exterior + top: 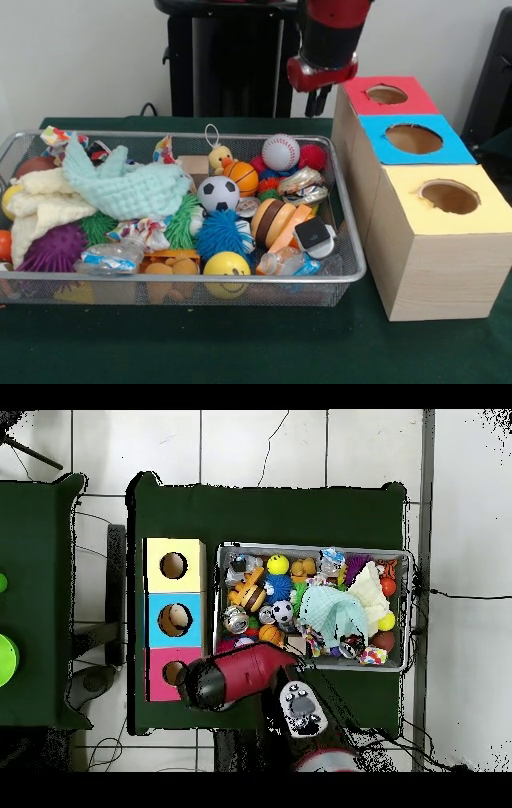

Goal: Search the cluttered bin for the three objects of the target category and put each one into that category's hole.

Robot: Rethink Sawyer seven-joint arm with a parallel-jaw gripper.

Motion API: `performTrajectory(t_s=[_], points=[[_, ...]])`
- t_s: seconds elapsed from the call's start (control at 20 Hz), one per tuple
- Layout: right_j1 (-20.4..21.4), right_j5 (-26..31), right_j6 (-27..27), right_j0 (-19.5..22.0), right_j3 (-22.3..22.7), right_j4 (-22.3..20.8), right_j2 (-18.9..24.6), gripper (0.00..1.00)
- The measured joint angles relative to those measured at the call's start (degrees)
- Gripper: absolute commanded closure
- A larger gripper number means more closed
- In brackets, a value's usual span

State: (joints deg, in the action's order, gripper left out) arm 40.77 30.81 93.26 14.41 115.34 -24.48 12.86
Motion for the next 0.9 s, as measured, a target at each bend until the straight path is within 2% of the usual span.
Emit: performTrajectory(t_s=[0.3, 0.35, 0.45, 0.5, 0.7, 0.9], points=[[13.3, -4.7, 0.0, 7.1, 12.9, 0.0, 2.4, 1.0], [17.4, -6.2, 0.0, 9.3, 17.2, 0.0, 2.5, 1.0], [19.6, -7.0, 0.0, 10.4, 19.5, 0.0, 2.5, 1.0], [22.0, -7.9, 0.0, 11.6, 22.4, 0.0, 2.5, 1.0], [26.1, -9.6, 0.0, 12.8, 28.3, 0.0, 2.5, 1.0], [26.4, -11.2, 0.0, 12.0, 31.6, -1.9, 1.9, 1.0]])
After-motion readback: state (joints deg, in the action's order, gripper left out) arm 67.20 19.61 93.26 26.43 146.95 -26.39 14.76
